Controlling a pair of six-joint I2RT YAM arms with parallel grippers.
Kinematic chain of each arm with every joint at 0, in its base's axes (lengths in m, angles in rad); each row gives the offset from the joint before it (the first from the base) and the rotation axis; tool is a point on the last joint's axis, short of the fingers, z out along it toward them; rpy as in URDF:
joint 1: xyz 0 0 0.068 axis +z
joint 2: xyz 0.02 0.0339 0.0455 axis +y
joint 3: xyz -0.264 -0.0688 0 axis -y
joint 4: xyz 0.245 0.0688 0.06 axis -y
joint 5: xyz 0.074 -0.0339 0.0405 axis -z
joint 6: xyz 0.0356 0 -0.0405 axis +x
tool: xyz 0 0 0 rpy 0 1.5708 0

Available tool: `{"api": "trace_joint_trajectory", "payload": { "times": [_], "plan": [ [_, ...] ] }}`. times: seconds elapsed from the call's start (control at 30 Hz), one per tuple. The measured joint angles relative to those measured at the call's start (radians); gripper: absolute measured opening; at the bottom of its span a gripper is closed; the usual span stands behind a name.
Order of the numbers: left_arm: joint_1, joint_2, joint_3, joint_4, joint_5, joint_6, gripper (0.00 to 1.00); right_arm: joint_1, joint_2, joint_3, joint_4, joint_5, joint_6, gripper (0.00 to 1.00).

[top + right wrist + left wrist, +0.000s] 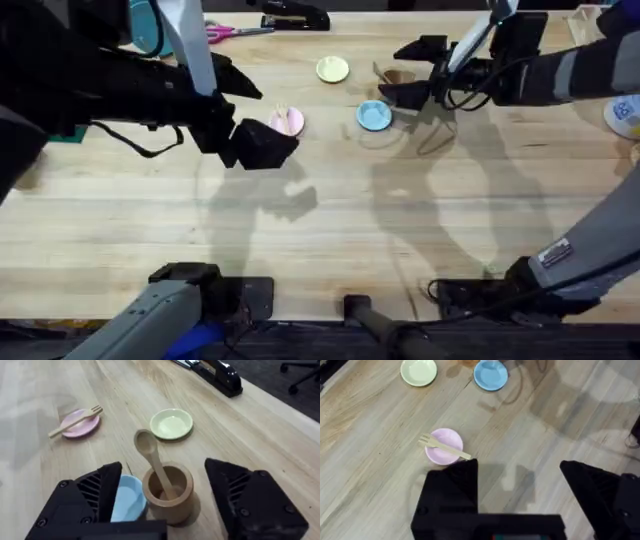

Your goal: Pick up a utensil and set it on the pink plate, then put the other utensil in the container.

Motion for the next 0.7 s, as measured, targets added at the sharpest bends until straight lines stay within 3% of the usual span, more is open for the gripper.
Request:
{"api": "trace_joint_trajectory", "payload": {
  "times": [0.33,0.7],
  "plan": [
    [0.000,0.000,0.000,0.000,0.000,0.000,0.995,-0.001,-0.165,0.010,-0.239,0.054,0.077,0.997],
    [0.000,0.000,0.000,0.000,0.000,0.000,0.995,-0.001,-0.475,0.018,-0.739,0.204,0.076,0.997]
  ]
}}
